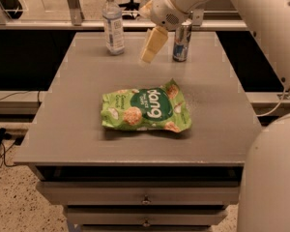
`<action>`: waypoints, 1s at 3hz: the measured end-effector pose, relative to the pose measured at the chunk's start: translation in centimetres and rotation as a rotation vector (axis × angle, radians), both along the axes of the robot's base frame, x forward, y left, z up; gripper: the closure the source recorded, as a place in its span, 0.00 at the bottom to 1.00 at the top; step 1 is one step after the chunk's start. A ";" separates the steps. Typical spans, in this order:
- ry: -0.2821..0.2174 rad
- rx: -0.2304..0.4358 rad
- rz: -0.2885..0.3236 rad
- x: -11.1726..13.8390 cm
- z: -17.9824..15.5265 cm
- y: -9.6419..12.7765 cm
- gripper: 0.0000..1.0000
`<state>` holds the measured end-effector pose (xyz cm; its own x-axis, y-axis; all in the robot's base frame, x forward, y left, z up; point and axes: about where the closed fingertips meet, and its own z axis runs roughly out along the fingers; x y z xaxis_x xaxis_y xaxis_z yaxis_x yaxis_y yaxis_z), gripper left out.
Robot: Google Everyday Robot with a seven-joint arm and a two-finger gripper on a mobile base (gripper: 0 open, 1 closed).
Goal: Move blue plastic bottle near green rice chip bag
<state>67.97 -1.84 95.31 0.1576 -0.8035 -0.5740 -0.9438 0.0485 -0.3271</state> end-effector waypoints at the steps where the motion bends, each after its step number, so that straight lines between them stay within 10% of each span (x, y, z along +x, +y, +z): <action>1: -0.020 0.043 -0.069 3.2 -0.7 1.2 0.00; 3: -0.020 0.259 -0.245 10.4 -0.9 2.2 0.00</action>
Offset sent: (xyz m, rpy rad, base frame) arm 0.1223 0.0038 -0.0016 0.2772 -0.0810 -0.3352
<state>78.34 0.32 94.37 -0.0085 -0.6471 -0.7624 -0.8873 0.3564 -0.2926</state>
